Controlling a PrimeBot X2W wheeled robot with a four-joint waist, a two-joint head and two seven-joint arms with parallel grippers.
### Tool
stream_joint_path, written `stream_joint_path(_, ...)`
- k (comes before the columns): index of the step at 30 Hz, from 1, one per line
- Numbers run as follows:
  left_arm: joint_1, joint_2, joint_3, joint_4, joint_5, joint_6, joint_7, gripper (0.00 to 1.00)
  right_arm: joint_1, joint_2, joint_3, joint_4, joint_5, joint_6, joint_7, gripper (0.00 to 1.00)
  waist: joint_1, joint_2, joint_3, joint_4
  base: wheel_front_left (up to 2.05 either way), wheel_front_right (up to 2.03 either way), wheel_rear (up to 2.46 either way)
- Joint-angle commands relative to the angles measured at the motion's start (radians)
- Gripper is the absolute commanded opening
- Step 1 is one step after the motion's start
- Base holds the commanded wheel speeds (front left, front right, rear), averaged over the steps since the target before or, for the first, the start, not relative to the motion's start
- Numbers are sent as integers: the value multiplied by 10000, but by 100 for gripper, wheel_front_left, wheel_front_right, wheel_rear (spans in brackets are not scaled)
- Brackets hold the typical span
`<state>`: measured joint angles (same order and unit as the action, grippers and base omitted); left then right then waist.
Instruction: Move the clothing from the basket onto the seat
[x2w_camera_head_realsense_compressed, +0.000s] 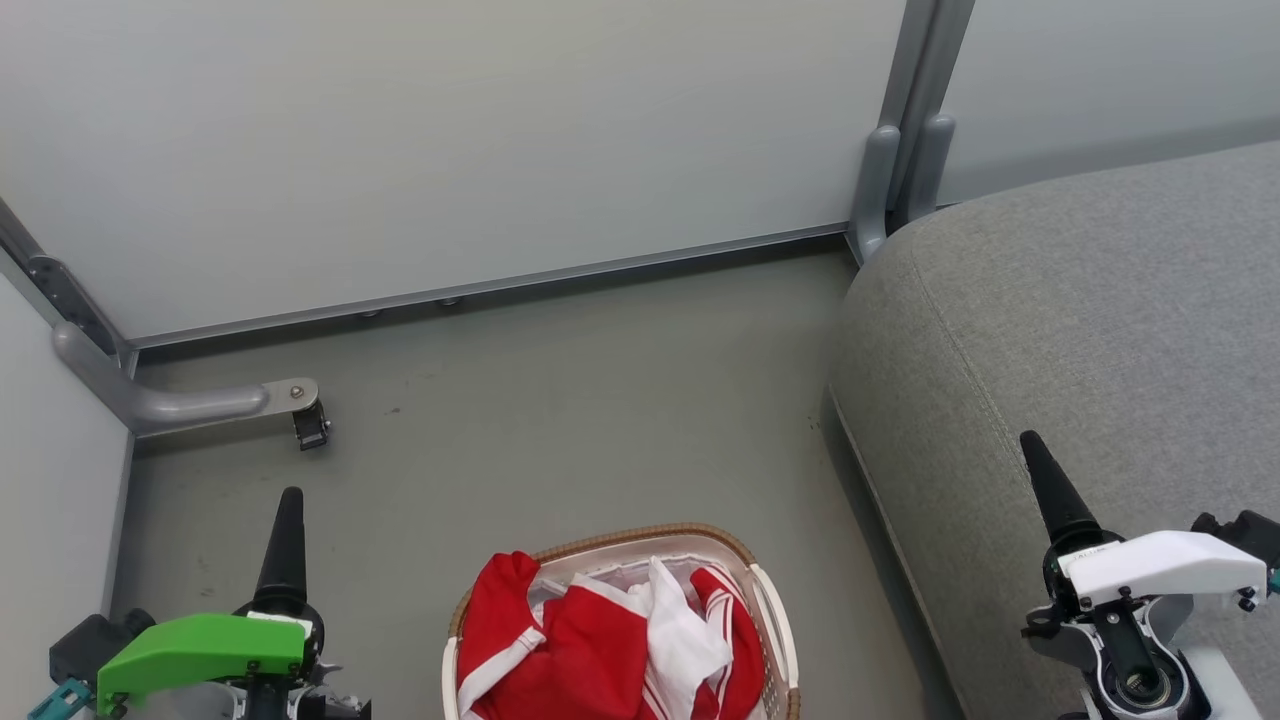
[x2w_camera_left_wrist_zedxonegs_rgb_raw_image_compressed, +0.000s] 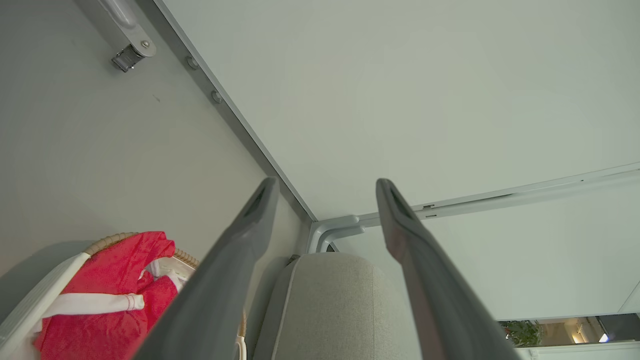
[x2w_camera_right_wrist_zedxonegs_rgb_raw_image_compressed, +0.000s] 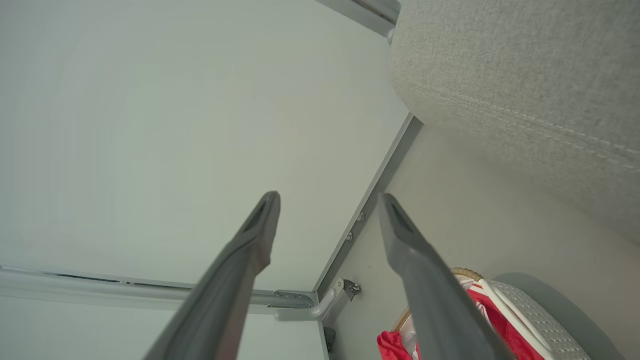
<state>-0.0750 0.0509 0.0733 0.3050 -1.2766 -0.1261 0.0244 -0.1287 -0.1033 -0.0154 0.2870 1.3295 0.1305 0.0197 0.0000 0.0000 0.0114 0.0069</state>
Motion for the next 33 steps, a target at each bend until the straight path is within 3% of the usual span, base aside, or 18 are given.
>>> stream_joint_path(1, -312, 137, -50, -87, 568, -17, -121, 100, -359, -145, 124, -96, -480, 1, -126, 100, 0, 0, 4, 6, 0, 0, 0)
stream_joint_path(15, -208, 265, -535, -110, 3302, -10, -674, 100, -538, -300, 687, -30, -2953, 1, -671, 100, 0, 0, 39, 48, 0, 0, 0)
stream_joint_path(33, 158, 280, -877, -48, 5760, 171, -1266, 100, -368, -368, 1071, -68, -5577, 2, -1248, 100, 0, 0, 49, 61, 0, 0, 0)
